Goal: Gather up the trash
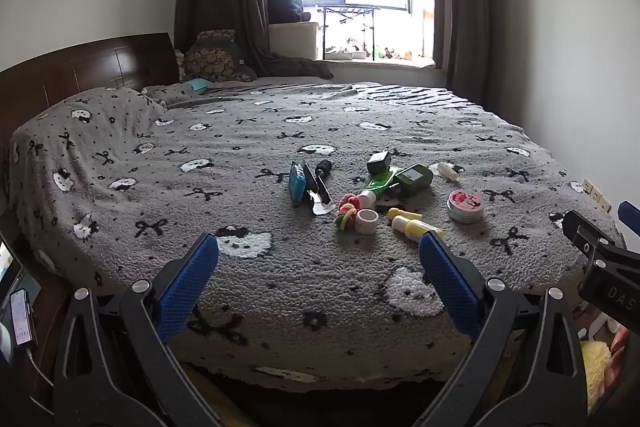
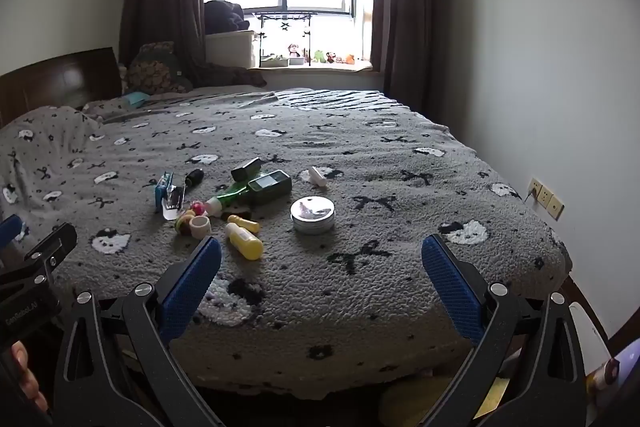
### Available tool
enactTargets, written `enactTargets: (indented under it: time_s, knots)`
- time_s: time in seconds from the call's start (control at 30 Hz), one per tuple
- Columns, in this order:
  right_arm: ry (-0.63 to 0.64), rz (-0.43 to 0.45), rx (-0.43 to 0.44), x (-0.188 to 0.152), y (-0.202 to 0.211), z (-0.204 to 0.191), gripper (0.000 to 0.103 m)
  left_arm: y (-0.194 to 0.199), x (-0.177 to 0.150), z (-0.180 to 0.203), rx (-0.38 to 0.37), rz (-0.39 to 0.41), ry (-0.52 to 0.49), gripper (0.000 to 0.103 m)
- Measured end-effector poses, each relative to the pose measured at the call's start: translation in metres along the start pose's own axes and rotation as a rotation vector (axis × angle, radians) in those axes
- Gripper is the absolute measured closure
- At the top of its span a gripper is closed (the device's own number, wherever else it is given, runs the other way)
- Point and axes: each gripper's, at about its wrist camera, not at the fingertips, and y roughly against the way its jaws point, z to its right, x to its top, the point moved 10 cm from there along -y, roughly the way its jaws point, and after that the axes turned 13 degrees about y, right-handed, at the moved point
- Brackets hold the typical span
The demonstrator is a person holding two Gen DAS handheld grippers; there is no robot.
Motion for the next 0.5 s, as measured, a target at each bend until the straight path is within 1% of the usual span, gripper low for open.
enactTargets:
  time_s: [0.5]
  knots:
    - [0.010,0.013,0.003,0.0044,0.0029,-0.0005,0.003,0.0031,0.0055,-0.0008,0.005,0.004,0.012,0.008]
